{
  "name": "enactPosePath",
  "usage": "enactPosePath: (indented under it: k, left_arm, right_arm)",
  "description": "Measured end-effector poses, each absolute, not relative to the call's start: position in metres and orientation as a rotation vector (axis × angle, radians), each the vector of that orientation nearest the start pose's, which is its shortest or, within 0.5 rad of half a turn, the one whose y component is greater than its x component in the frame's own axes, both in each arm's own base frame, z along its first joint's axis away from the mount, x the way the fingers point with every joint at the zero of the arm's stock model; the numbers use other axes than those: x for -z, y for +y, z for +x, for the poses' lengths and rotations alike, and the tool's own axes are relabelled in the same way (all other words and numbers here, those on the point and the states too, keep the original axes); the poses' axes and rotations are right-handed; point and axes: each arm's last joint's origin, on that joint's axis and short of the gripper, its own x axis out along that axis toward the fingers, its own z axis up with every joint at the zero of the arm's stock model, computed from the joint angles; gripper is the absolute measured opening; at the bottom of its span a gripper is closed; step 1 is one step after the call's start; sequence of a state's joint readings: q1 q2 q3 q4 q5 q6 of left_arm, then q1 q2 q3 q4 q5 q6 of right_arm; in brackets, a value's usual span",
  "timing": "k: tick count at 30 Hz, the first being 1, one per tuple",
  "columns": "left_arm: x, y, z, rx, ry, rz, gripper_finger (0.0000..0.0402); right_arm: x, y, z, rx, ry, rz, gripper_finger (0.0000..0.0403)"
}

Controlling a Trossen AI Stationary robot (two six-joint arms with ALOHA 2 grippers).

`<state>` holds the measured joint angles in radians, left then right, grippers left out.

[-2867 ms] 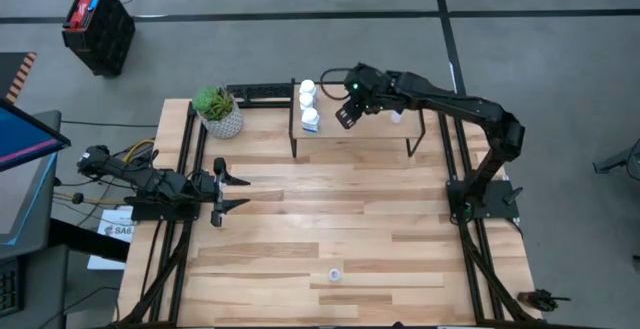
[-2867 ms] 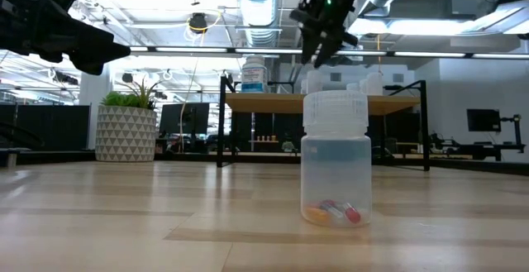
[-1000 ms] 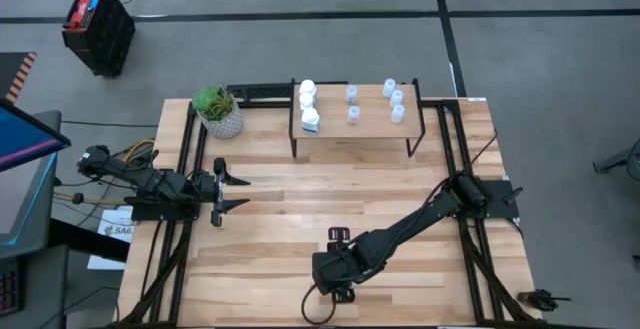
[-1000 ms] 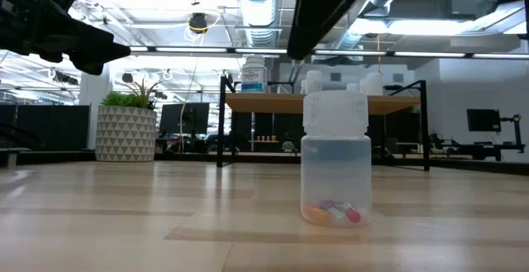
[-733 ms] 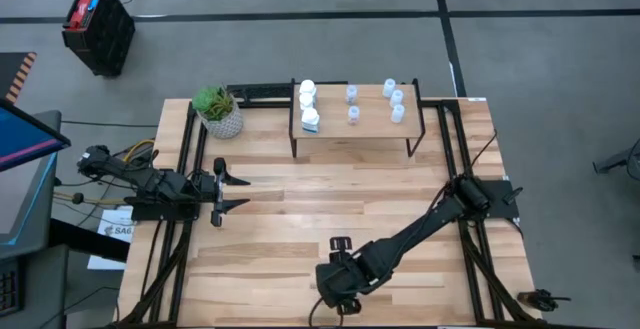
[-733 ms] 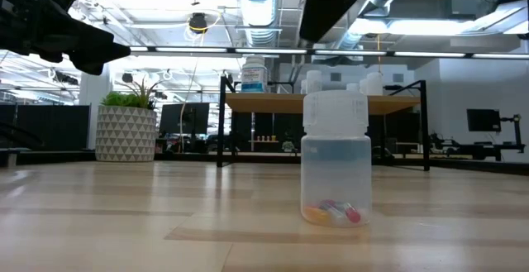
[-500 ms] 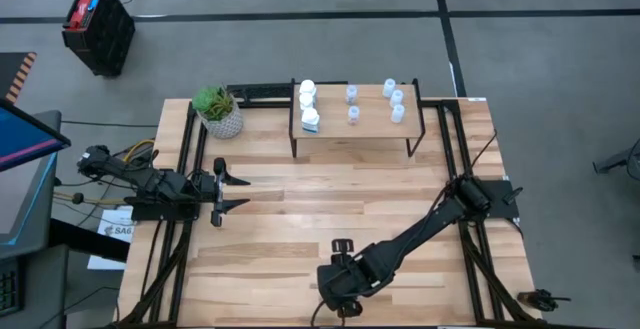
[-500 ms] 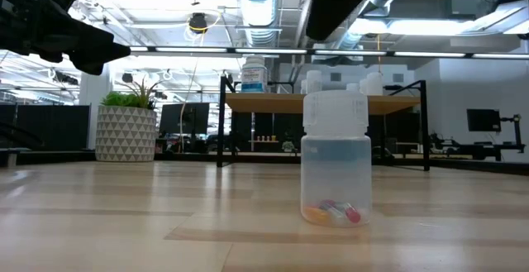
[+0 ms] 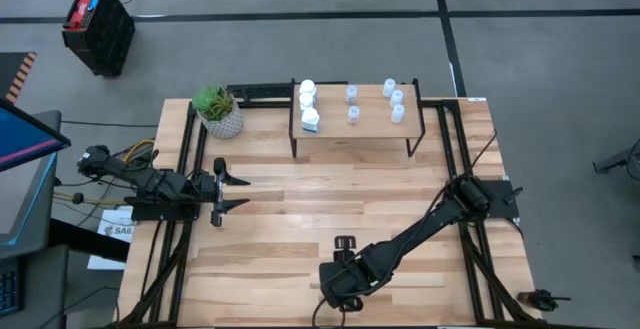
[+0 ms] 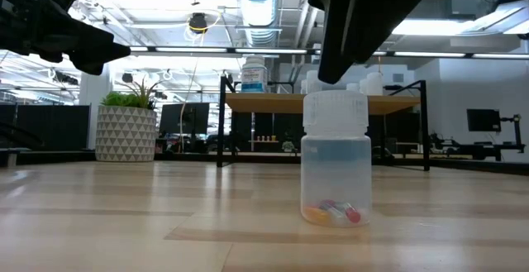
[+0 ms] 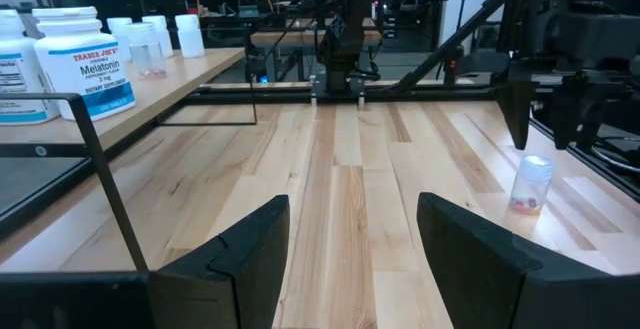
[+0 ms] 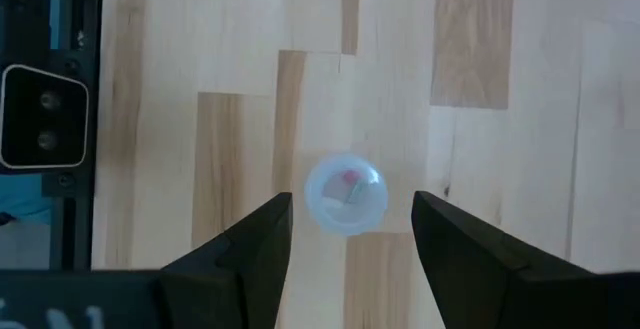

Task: Pick and place medicine bottles onto shelf by color
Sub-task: Put the transparent pill bottle on the shelf aligned with the other transparent pill bottles

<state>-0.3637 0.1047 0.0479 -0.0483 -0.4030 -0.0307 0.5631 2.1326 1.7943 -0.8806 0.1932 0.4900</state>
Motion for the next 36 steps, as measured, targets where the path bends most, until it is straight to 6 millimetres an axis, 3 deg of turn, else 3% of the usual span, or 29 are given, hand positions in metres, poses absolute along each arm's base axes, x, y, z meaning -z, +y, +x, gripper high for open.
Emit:
enactPosePath:
  k: [22, 32, 36]
  left_arm:
    - [-0.167, -0.025, 0.097, -0.041, 0.097, 0.009, 0.0210]
    - [-0.167, -0.025, 0.097, -0.041, 0.097, 0.009, 0.0210]
    - [-0.167, -0.025, 0.097, -0.041, 0.097, 0.009, 0.0210]
  right_arm:
    - [-0.213, 0.231, 0.383, -0.101, 1.146, -0.086, 0.0230]
    - [-0.213, 0.228, 0.385, -0.096, 1.150, -0.079, 0.0249]
    - [-0.200, 0.230, 0.387, -0.105, 1.191, -0.084, 0.0250]
